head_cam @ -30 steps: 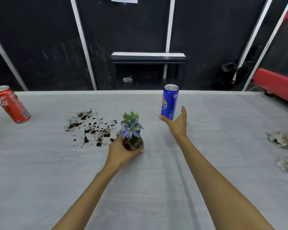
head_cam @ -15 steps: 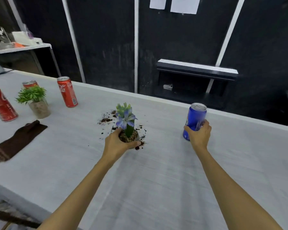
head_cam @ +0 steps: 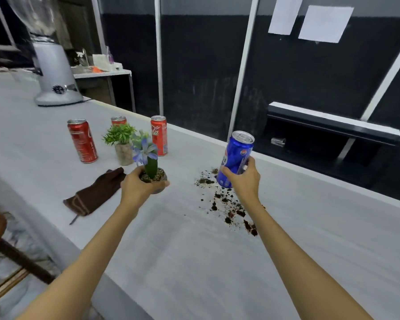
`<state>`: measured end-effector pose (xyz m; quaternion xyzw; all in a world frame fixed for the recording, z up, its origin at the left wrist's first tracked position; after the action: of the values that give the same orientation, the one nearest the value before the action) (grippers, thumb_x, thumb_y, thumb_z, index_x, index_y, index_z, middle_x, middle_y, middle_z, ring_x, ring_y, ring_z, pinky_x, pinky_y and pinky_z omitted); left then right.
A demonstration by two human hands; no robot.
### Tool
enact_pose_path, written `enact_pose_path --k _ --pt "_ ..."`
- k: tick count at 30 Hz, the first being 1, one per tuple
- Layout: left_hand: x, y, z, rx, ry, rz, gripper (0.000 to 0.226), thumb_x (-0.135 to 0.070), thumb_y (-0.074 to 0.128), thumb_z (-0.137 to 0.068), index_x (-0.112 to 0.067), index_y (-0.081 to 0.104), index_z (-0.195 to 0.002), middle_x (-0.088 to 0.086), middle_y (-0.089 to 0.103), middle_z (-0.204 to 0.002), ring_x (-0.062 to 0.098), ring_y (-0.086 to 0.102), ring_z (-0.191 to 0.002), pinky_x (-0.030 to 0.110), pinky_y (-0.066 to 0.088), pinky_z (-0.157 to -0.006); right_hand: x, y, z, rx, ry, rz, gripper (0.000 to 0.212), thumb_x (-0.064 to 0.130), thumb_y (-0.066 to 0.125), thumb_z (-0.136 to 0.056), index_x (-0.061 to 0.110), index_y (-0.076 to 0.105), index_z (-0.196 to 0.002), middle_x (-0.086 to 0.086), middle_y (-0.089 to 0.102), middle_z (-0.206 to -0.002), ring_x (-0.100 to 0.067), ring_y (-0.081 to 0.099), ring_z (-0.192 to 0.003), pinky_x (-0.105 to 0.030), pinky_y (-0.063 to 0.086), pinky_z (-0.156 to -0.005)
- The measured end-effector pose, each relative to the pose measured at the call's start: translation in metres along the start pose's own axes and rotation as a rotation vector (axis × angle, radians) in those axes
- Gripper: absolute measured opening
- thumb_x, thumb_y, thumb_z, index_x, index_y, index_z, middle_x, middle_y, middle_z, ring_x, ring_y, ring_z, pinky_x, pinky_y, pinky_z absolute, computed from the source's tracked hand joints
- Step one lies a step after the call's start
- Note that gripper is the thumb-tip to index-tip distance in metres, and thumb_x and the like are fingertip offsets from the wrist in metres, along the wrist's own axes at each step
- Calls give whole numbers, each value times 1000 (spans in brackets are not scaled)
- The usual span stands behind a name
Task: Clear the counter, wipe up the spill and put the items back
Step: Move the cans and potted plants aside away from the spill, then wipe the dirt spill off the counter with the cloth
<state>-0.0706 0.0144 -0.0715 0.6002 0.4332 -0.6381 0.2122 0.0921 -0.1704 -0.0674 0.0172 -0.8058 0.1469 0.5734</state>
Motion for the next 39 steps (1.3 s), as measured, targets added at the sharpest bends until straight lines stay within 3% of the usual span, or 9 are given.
enact_pose_path --k 7,14,18,23,26,29,34,37,39 --pt "57 -107 -98 -154 -40 -79 62 -25 85 -57 -10 60 -113 12 65 -112 26 56 -100 35 46 -89 35 176 8 147 -41 -51 62 21 77 -71 15 41 -122 -3 55 -126 -10 51 -102 -22 45 -79" --pt "106 -201 -188 -119 -61 -113 62 -20 84 -59 -9 58 -113 12 64 -109 19 53 -85 25 44 -77 68 328 22 204 -9 -99 64 20 76 -71 15 40 -124 -4 54 -129 -16 54 -114 -21 44 -85" --pt "131 -225 -216 -74 -45 -145 62 -22 84 -58 -10 57 -113 12 63 -112 23 53 -93 33 43 -85 69 385 32 211 -4 -84 66 21 76 -72 16 39 -126 -3 53 -130 -12 51 -115 -26 44 -91" --pt "152 -234 -230 0 -41 -164 62 -26 85 -57 -12 57 -111 11 63 -114 20 52 -93 32 43 -85 64 420 46 229 -15 0 67 28 77 -69 16 41 -124 -1 55 -125 -3 46 -103 -8 36 -79" --pt "157 -234 -233 38 -38 -144 64 -26 85 -57 -13 56 -112 10 63 -114 20 53 -93 31 43 -85 58 429 51 218 -11 52 66 26 76 -70 14 41 -125 -4 55 -126 -9 50 -108 -18 39 -84" --pt "158 -233 -234 60 -23 -148 68 -28 84 -58 -14 52 -116 9 61 -116 17 50 -92 28 42 -83 57 431 54 209 -8 80 65 25 75 -71 14 41 -125 -4 55 -126 -8 50 -108 -20 40 -84" --pt "163 -242 -219 81 -139 -145 96 -21 84 -60 -12 28 -138 12 40 -143 30 40 -129 41 35 -104 61 423 61 223 30 119 71 24 74 -74 13 35 -133 -5 49 -136 -19 46 -124 -25 40 -91" --pt "175 -248 -176 -66 -79 -187 69 -13 75 -71 -10 38 -129 15 42 -136 31 44 -123 42 39 -102 56 412 79 147 91 402 81 31 69 -79 11 23 -142 -10 30 -149 -25 27 -137 -36 33 -106" --pt "179 -242 -147 -44 90 -226 40 -7 65 -79 -13 49 -116 10 48 -122 27 50 -112 34 41 -93 47 404 96 148 120 675 76 39 57 -86 10 18 -145 -15 17 -155 -29 12 -144 -43 15 -117"
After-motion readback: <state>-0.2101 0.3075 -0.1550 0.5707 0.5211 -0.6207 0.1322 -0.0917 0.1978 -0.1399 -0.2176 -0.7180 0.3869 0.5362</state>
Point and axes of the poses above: each hand's wrist, its own z-axis away from the middle knuckle, its own y-axis out of the palm, x = y × z, the point moved 1 cm from there along -z, towards the middle knuckle
